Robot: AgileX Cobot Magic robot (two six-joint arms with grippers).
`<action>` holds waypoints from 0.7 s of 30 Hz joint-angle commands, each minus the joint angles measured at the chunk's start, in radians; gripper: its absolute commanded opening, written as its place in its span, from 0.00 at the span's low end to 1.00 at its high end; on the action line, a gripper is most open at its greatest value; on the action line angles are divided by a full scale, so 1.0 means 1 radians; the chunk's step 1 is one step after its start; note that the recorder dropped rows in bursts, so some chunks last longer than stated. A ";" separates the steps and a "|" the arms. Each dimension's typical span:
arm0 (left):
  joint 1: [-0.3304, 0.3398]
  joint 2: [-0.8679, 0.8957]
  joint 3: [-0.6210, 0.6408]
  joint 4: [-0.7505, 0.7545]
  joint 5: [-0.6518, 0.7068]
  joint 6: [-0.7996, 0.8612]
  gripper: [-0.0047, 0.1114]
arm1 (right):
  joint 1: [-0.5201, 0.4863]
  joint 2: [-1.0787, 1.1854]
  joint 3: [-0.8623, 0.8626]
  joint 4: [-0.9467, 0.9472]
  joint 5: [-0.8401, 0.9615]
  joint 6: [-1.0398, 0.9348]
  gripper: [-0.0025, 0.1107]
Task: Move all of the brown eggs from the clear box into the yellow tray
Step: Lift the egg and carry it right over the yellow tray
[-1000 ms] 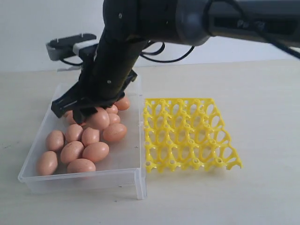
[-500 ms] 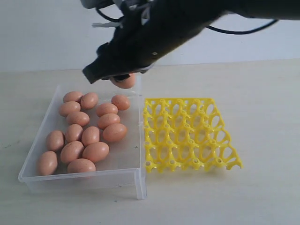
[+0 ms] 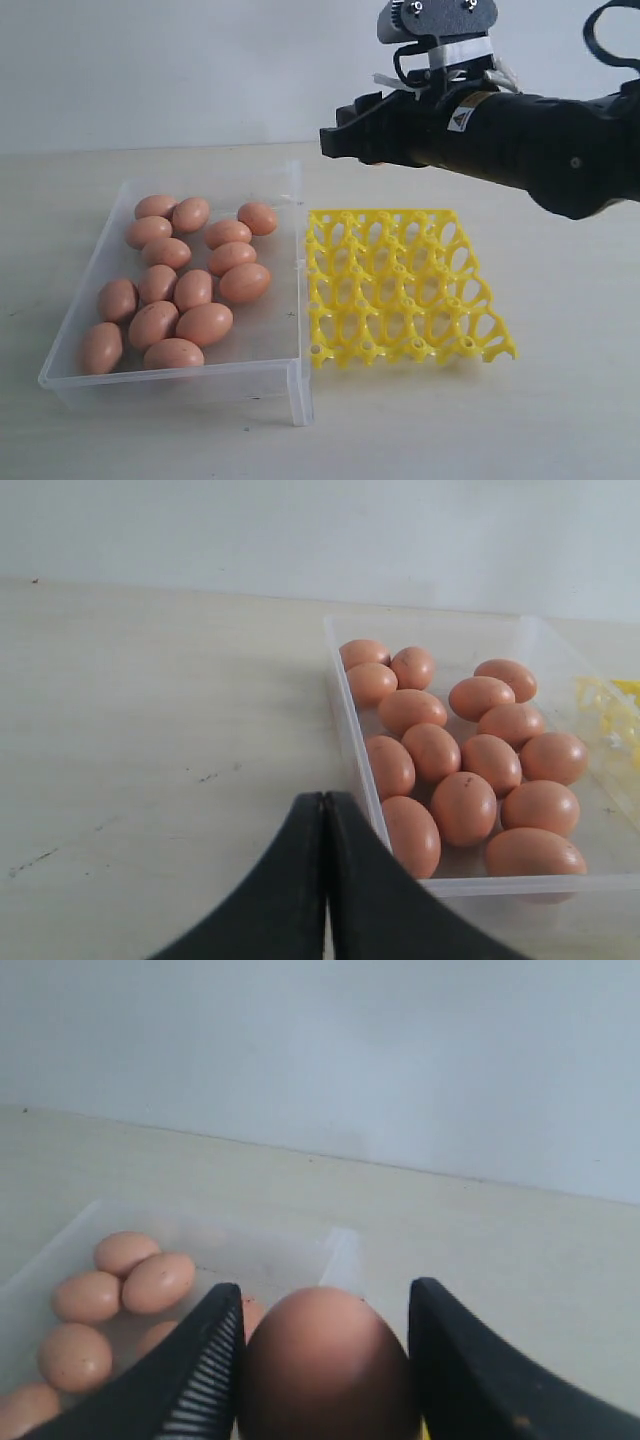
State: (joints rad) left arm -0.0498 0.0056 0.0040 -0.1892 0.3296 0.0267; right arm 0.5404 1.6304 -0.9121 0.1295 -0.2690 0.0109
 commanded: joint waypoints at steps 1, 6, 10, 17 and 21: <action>0.001 -0.006 -0.004 -0.007 -0.010 0.002 0.04 | -0.029 0.115 -0.075 -0.067 -0.023 0.134 0.02; 0.001 -0.006 -0.004 -0.007 -0.010 0.002 0.04 | -0.029 0.212 -0.164 -0.068 0.025 0.131 0.02; 0.001 -0.006 -0.004 -0.007 -0.010 0.002 0.04 | -0.029 0.275 -0.212 -0.068 0.030 0.131 0.02; 0.001 -0.006 -0.004 -0.007 -0.010 0.002 0.04 | -0.029 0.349 -0.224 -0.085 -0.012 0.130 0.02; 0.001 -0.006 -0.004 -0.007 -0.010 0.002 0.04 | -0.029 0.373 -0.224 -0.113 -0.049 0.130 0.04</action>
State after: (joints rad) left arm -0.0498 0.0056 0.0040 -0.1892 0.3296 0.0267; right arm 0.5156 1.9927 -1.1285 0.0430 -0.2741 0.1418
